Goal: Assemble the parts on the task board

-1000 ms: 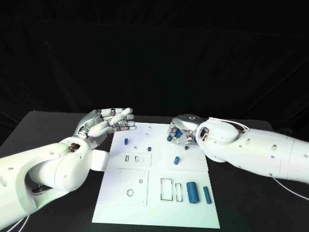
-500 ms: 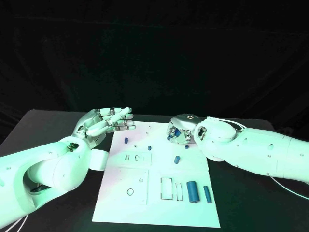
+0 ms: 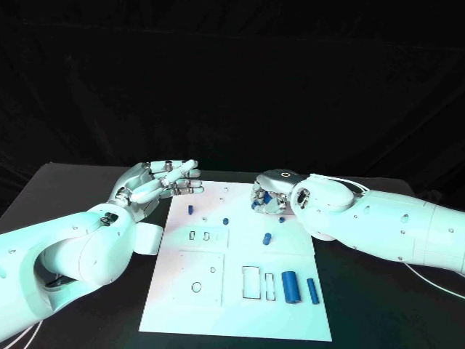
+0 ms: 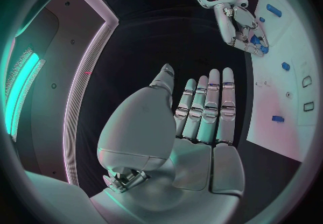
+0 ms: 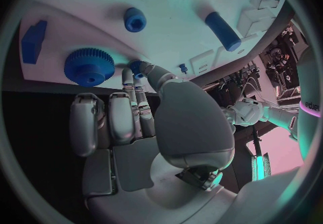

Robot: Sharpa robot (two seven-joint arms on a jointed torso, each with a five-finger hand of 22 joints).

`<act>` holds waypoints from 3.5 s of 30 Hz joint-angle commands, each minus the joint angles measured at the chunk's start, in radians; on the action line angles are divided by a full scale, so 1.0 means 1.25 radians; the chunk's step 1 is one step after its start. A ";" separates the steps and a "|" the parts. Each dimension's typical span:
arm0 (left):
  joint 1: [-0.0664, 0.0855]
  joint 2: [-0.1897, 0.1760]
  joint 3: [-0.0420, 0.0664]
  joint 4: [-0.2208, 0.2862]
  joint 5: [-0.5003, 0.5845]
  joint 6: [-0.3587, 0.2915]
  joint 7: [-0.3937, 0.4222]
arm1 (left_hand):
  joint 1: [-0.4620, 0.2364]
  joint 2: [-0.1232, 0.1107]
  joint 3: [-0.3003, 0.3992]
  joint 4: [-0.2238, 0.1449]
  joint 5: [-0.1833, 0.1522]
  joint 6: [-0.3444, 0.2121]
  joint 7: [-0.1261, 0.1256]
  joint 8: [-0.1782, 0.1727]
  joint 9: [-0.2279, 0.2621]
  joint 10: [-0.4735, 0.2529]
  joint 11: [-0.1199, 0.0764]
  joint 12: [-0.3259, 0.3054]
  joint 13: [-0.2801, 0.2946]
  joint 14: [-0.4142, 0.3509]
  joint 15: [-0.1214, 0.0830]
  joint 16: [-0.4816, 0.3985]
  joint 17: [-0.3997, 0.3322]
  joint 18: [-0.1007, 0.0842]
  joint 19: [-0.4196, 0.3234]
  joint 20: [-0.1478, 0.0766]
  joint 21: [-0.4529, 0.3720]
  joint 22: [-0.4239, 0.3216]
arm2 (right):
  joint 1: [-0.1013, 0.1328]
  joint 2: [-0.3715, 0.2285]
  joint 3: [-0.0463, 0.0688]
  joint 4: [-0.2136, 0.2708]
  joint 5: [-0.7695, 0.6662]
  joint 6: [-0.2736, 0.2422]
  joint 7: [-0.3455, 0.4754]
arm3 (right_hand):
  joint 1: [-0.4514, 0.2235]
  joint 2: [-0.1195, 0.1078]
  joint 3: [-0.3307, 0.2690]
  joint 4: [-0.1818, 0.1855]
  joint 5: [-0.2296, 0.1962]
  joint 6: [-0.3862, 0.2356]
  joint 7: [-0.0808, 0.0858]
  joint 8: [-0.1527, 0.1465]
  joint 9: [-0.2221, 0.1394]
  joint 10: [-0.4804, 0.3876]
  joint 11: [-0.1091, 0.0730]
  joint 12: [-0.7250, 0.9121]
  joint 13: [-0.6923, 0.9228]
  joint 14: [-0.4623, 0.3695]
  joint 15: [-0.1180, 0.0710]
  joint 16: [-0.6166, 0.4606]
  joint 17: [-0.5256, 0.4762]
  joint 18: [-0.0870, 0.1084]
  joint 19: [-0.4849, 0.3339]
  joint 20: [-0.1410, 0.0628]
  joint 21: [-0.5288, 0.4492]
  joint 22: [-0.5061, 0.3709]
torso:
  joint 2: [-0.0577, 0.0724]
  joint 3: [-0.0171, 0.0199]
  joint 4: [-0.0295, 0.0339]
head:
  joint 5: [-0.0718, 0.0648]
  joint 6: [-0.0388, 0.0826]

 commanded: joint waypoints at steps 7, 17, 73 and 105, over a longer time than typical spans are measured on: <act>0.002 0.000 0.001 0.001 0.001 0.019 -0.002 | -0.002 0.005 -0.002 -0.002 -0.003 0.002 0.004 -0.006 -0.001 -0.003 0.004 -0.006 -0.001 -0.006 0.002 -0.006 0.001 0.004 0.006 0.002 0.005 -0.001 | -0.001 -0.001 0.000 0.009 -0.004 -0.072 -0.017 | 0.018 0.015 0.016 -0.004 0.006 0.024 -0.005 0.015 0.014 0.026 -0.006 0.009 0.007 0.031 -0.011 0.008 0.002 -0.018 0.021 -0.006 0.021 0.046 | 0.001 -0.0010 0.0010 | 0.000 0.003; 0.002 -0.001 0.001 -0.001 0.005 0.020 -0.002 | -0.002 0.008 -0.004 -0.003 -0.003 0.003 0.004 -0.007 -0.001 -0.002 0.005 -0.008 -0.001 -0.010 0.004 -0.013 0.001 0.003 0.005 0.003 0.004 -0.002 | 0.006 0.021 0.001 0.007 0.004 -0.172 -0.032 | 0.018 0.009 0.020 -0.007 0.017 0.022 -0.003 0.014 0.018 0.027 -0.006 0.008 0.009 0.031 -0.012 0.010 0.002 -0.020 0.027 -0.008 0.028 0.058 | 0.002 -0.0013 0.0027 | -0.001 0.015; 0.006 0.002 0.001 -0.015 0.010 0.022 -0.003 | -0.003 0.012 -0.010 -0.009 -0.003 0.005 0.006 -0.014 -0.002 0.001 0.007 -0.017 -0.001 -0.026 0.010 -0.040 0.001 0.002 -0.009 0.008 -0.006 -0.010 | -0.010 0.189 0.001 -0.163 0.022 -0.195 -0.079 | -0.003 -0.008 0.020 0.004 0.030 0.011 0.000 0.008 0.025 0.020 -0.002 -0.001 0.011 0.028 -0.009 0.009 -0.006 -0.016 0.016 -0.006 0.020 0.045 | 0.005 -0.0023 0.0047 | 0.009 0.014; 0.009 0.002 0.001 -0.019 0.010 0.025 -0.008 | -0.003 0.013 -0.011 -0.010 -0.003 0.005 0.006 -0.016 -0.002 0.001 0.008 -0.018 -0.001 -0.027 0.010 -0.043 0.002 0.003 -0.010 0.009 -0.007 -0.012 | -0.008 0.180 0.001 -0.155 0.040 -0.187 -0.078 | -0.040 -0.055 -0.014 0.031 0.012 -0.134 0.031 -0.031 0.002 -0.093 0.033 -0.047 -0.009 0.000 0.021 -0.056 -0.104 0.011 -0.069 0.021 -0.067 -0.069 | 0.005 -0.0025 0.0042 | 0.011 0.014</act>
